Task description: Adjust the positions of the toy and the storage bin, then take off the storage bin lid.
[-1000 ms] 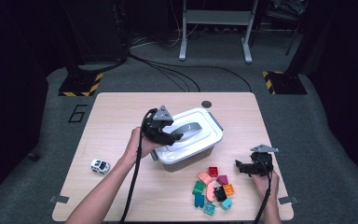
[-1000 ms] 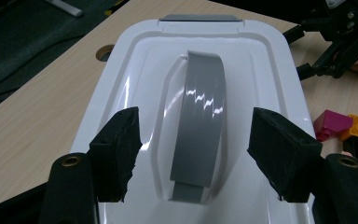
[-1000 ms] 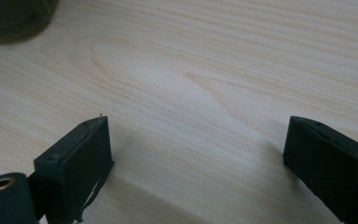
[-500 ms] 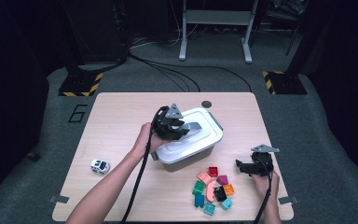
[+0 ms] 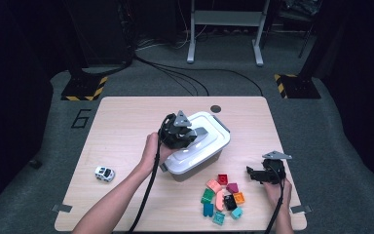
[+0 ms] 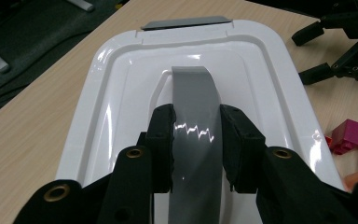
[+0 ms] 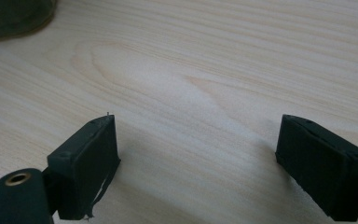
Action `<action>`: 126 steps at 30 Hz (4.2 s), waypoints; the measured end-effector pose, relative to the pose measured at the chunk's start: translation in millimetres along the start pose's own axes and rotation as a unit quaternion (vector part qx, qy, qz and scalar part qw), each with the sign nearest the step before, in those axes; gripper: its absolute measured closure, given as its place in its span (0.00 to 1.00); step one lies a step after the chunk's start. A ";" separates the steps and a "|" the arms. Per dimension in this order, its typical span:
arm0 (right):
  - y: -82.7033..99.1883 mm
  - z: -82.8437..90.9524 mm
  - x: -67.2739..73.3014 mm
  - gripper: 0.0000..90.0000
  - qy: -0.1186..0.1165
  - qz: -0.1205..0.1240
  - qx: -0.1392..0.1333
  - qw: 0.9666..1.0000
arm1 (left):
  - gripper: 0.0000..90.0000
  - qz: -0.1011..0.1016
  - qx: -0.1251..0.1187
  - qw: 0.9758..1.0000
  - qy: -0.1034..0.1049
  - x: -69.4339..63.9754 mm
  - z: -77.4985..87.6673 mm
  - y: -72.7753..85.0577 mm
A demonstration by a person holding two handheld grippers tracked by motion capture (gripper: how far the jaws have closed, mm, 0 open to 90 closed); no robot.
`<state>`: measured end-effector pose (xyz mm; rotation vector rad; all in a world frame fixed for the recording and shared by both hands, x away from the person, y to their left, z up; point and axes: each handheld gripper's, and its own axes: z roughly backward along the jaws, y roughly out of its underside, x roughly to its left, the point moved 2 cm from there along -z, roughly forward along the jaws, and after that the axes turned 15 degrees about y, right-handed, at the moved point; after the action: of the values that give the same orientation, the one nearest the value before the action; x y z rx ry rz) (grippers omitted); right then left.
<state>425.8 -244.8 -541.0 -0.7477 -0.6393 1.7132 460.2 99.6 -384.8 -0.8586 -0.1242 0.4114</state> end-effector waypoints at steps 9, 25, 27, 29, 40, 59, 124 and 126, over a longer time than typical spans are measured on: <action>0.0 0.1 0.3 0.14 0.002 0.000 0.000 1.000 | 0.74 0.016 0.006 1.000 -0.005 -4.4 6.0 3.3; 0.0 0.2 0.4 0.14 0.004 0.000 0.000 1.000 | 0.74 0.044 -0.001 0.999 -0.017 -14.1 13.3 11.3; 0.0 0.2 0.4 0.14 0.005 0.000 0.000 1.000 | 0.74 0.043 0.000 0.999 -0.022 -15.5 14.4 12.2; 0.1 0.2 0.3 0.14 0.004 0.001 0.000 1.000 | 0.74 0.045 -0.004 0.999 -0.025 -16.7 14.6 13.3; 0.0 0.1 0.2 0.14 0.005 0.001 -0.001 1.000 | 0.74 0.034 -0.005 0.999 -0.023 -19.3 21.0 12.2; 0.0 0.1 0.3 0.14 0.003 0.002 0.000 1.000 | 0.74 0.018 -0.033 0.998 -0.050 -10.7 60.6 -11.0; -0.1 -0.2 0.4 0.14 0.004 0.002 0.000 1.000 | 0.74 0.150 -0.050 0.963 -0.218 137.1 131.2 29.1; -0.1 0.0 0.3 0.14 0.004 0.002 0.001 1.000 | 0.74 0.155 -0.048 0.961 -0.223 141.3 129.8 32.5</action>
<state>425.8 -244.6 -541.0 -0.7546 -0.6314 1.7137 544.6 267.1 -332.9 -0.8725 -0.4326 0.8991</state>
